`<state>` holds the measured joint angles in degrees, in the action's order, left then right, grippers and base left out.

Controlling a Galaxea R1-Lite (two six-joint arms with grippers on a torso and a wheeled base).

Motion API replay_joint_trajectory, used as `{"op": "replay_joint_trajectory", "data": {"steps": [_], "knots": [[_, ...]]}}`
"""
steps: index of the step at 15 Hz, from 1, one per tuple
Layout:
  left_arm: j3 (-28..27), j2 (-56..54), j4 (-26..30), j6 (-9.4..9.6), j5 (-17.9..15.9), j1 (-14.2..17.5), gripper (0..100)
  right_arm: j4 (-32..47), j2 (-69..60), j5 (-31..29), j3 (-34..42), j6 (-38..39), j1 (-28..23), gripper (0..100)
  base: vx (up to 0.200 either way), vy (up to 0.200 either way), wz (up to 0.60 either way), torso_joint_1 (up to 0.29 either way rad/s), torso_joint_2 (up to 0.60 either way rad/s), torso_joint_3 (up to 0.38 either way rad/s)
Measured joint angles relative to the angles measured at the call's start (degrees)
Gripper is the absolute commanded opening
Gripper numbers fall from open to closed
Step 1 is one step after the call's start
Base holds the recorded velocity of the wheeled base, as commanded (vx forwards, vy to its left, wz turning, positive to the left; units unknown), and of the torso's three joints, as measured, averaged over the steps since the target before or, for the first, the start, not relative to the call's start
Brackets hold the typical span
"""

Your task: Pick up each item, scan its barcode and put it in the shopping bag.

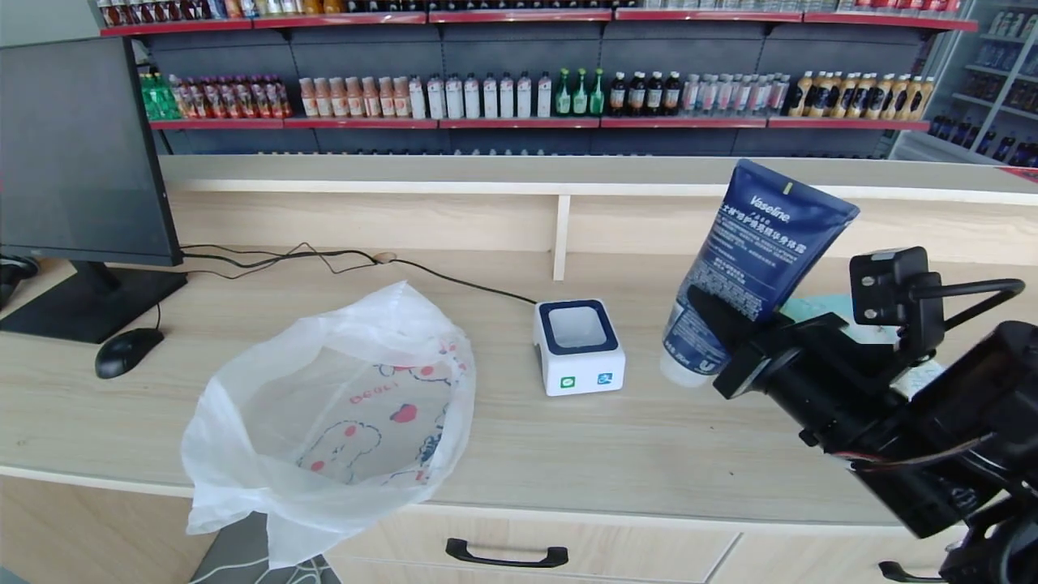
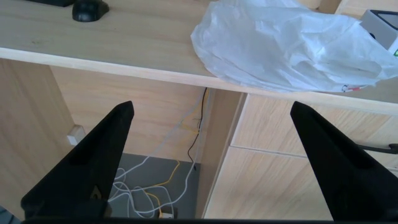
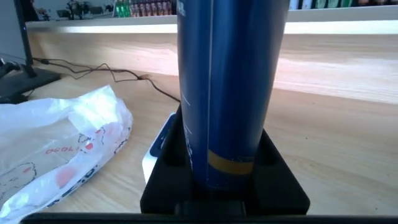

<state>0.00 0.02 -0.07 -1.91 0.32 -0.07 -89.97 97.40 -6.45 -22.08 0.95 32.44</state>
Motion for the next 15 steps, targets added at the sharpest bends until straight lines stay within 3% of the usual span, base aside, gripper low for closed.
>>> {"op": "replay_joint_trajectory", "data": {"steps": [3,6,11,15], "knots": [[0.0,0.0,0.0,0.0,0.0,0.0,100,0.1,-5.4,0.0,5.5,2.7,2.1,0,0.0,0.0,0.0,0.0,0.0,0.0],[0.0,0.0,0.0,0.02,0.0,0.0,100,0.0,-9.5,0.6,8.0,8.2,8.0,0,0.0,0.0,0.0,0.0,0.0,0.0],[0.0,0.0,0.0,0.0,0.0,0.0,100,0.0,-9.7,9.3,2.5,27.4,12.2,0,0.0,0.0,0.0,0.0,0.0,0.0],[0.0,0.0,0.0,0.02,0.0,0.0,100,0.0,-10.5,10.0,2.3,36.9,16.2,0,0.0,0.0,0.0,0.0,0.0,0.0]]}}
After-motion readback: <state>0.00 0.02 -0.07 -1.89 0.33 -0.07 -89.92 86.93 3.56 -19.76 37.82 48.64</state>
